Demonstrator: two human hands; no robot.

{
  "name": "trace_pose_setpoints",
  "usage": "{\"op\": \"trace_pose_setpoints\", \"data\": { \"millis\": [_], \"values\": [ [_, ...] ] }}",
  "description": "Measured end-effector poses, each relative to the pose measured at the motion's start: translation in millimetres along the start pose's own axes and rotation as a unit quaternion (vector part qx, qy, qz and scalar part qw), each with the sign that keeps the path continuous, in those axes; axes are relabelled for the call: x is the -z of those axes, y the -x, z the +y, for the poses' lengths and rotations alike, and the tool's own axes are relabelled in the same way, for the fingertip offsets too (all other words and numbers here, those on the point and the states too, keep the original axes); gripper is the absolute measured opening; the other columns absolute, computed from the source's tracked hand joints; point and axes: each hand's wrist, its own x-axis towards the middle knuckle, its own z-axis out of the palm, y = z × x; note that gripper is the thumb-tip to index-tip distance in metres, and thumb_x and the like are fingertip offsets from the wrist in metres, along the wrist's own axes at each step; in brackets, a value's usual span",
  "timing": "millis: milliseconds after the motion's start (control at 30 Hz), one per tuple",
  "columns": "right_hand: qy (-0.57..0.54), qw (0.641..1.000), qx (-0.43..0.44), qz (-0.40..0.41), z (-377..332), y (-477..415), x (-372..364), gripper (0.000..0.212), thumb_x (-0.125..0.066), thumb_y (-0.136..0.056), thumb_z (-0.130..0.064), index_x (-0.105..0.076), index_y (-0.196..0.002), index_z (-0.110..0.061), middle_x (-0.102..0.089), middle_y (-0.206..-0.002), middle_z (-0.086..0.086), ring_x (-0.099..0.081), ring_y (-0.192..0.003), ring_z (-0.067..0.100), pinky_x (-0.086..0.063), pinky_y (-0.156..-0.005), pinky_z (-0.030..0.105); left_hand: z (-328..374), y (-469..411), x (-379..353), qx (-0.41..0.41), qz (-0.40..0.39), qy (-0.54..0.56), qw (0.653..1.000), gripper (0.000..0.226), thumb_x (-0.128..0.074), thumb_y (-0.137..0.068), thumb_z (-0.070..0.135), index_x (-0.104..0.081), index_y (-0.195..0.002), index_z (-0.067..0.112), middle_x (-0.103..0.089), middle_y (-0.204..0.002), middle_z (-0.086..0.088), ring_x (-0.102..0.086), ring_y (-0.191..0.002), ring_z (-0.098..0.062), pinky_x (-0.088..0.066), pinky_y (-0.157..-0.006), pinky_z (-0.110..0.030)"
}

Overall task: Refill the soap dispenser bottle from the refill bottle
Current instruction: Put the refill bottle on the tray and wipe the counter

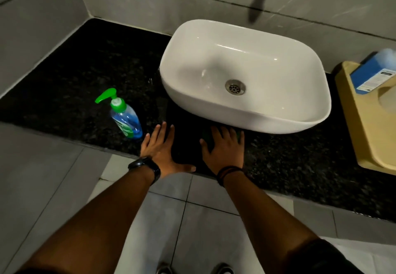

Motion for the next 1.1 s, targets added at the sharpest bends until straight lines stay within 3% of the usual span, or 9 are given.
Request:
{"op": "trace_pose_setpoints", "data": {
  "millis": [133,267,367,600,700,800,933,1000,1100],
  "values": [
    [-0.046,0.992,0.112,-0.039,-34,-5,-7,0.055,-0.045,-0.081,-0.053,-0.048,-0.129,-0.027,-0.053,-0.131,0.004,-0.040,-0.127,0.028,-0.015,-0.110,0.052,-3,0,0,-0.001,0.006,0.020,1.000,0.144,-0.042,-0.028,0.094,0.008,-0.145,0.025,0.002,-0.156,0.005,0.008,-0.141,-0.011,0.004,-0.112,-0.037],
    [-0.073,0.960,0.252,-0.095,-27,-8,-4,0.056,-0.047,-0.082,-0.053,-0.045,-0.133,-0.031,-0.049,-0.137,-0.003,-0.031,-0.134,0.021,-0.010,-0.112,0.045,-6,2,3,-0.005,0.007,0.025,1.000,0.141,-0.047,-0.029,0.087,0.006,-0.145,0.026,-0.001,-0.156,0.004,0.005,-0.141,-0.011,0.001,-0.113,-0.038],
    [-0.085,0.954,0.269,-0.096,-3,-5,2,0.054,-0.050,-0.082,-0.053,-0.045,-0.133,-0.033,-0.049,-0.137,-0.004,-0.030,-0.135,0.020,-0.010,-0.112,0.042,-5,4,5,-0.004,0.002,0.035,0.999,0.147,-0.048,-0.024,0.094,0.006,-0.144,0.028,0.000,-0.156,0.005,0.006,-0.141,-0.011,0.003,-0.112,-0.037],
    [-0.072,0.980,0.173,-0.066,99,33,32,0.053,-0.049,-0.085,-0.053,-0.051,-0.130,-0.027,-0.053,-0.133,0.005,-0.037,-0.131,0.029,-0.023,-0.110,0.047,-3,5,9,-0.008,-0.014,0.005,1.000,0.147,-0.044,-0.026,0.096,0.005,-0.145,0.025,0.003,-0.157,0.001,0.005,-0.142,-0.016,0.001,-0.114,-0.041],
    [-0.006,0.996,0.084,-0.030,152,54,50,0.055,-0.043,-0.086,-0.055,-0.052,-0.129,-0.023,-0.048,-0.134,0.017,-0.036,-0.130,0.037,-0.030,-0.106,0.051,-3,6,10,-0.012,-0.018,-0.001,1.000,0.148,-0.041,-0.026,0.097,0.005,-0.146,0.024,0.004,-0.157,0.000,0.006,-0.142,-0.017,0.001,-0.114,-0.041],
    [0.067,0.996,-0.065,0.016,186,67,62,0.060,-0.037,-0.085,-0.058,-0.053,-0.128,-0.019,-0.048,-0.129,0.027,-0.036,-0.125,0.045,-0.033,-0.103,0.051,-1,7,11,-0.017,-0.020,-0.003,1.000,0.147,-0.039,-0.027,0.097,0.005,-0.146,0.023,0.004,-0.157,-0.001,0.006,-0.142,-0.018,0.000,-0.115,-0.042],
    [0.038,0.975,-0.217,0.034,181,61,56,0.056,-0.050,-0.086,-0.050,-0.050,-0.131,-0.017,-0.048,-0.130,0.027,-0.030,-0.129,0.044,-0.027,-0.106,0.055,1,7,12,-0.018,-0.018,-0.013,1.000,0.146,-0.044,-0.030,0.096,0.004,-0.146,0.022,0.002,-0.157,-0.002,0.005,-0.142,-0.019,-0.001,-0.115,-0.043],
    [0.027,0.971,-0.234,0.039,165,55,50,0.055,-0.055,-0.084,-0.045,-0.049,-0.131,-0.017,-0.048,-0.132,0.024,-0.027,-0.131,0.042,-0.026,-0.105,0.056,1,7,12,-0.016,-0.021,-0.016,1.000,0.146,-0.043,-0.030,0.096,0.005,-0.146,0.022,0.004,-0.157,-0.002,0.006,-0.142,-0.019,0.000,-0.115,-0.042],
    [0.020,0.981,-0.191,0.039,131,41,41,0.054,-0.056,-0.084,-0.044,-0.051,-0.130,-0.017,-0.050,-0.131,0.020,-0.030,-0.131,0.039,-0.027,-0.105,0.053,0,5,11,-0.015,-0.019,-0.015,1.000,0.146,-0.042,-0.029,0.096,0.006,-0.146,0.022,0.004,-0.157,-0.001,0.006,-0.142,-0.018,0.001,-0.114,-0.042]
  ]
}}
